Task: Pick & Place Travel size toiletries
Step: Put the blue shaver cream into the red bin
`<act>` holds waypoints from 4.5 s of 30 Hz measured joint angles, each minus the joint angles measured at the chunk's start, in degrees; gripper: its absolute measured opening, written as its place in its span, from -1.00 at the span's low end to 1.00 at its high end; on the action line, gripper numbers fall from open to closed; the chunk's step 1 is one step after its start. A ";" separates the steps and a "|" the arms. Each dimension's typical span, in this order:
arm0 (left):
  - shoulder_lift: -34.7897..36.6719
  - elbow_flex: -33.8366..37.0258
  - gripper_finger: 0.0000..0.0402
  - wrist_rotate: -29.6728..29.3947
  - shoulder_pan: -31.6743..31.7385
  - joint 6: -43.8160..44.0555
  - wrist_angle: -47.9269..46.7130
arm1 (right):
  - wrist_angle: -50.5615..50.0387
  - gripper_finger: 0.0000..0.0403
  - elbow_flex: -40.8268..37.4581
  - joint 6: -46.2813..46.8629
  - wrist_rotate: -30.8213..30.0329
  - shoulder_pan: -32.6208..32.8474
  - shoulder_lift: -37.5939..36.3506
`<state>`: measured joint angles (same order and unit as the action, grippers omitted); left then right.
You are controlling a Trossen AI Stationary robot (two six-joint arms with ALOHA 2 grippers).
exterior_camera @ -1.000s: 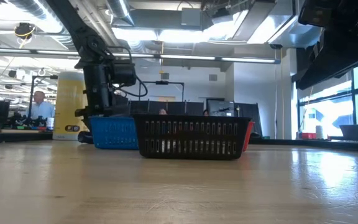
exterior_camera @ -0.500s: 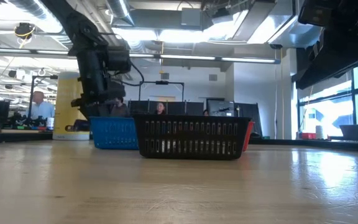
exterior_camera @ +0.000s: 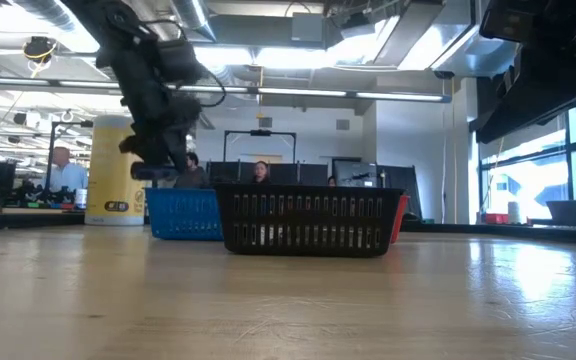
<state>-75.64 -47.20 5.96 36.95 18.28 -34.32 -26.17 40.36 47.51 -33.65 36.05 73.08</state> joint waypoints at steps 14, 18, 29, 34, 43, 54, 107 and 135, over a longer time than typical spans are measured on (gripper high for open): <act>9.14 -0.07 -0.01 18.03 -3.02 2.35 10.65 | 0.04 -0.95 0.00 0.00 -0.01 0.00 0.00; 9.54 -0.07 -0.01 22.32 -6.52 4.16 16.42 | 0.66 -0.96 0.00 -0.02 -0.02 0.00 0.00; 9.54 -0.07 -0.01 22.58 -20.71 7.26 28.73 | 14.22 -0.93 0.00 -13.51 -0.83 0.00 0.00; 8.25 -0.09 -0.01 21.61 -27.62 8.32 33.71 | 27.85 -0.97 0.00 -28.52 -2.01 -0.06 0.00; -0.27 -0.11 -0.01 19.60 -35.94 11.19 43.66 | 37.57 -0.80 0.00 -41.19 -1.68 -0.13 0.02; -11.26 -2.16 -0.01 25.78 -38.97 15.54 53.92 | 43.56 -0.37 0.00 -48.18 -3.38 -1.12 4.44; -26.50 -17.09 -0.01 33.20 -38.29 12.44 53.91 | 47.63 -0.98 0.00 -47.87 6.71 -4.52 5.51; -18.49 -17.11 0.26 30.98 -31.19 6.86 40.98 | 38.68 -1.00 0.00 -34.80 7.63 -7.22 5.49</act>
<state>-94.13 -64.31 36.94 5.76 25.14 6.66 12.51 40.36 12.71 -26.02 28.84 78.56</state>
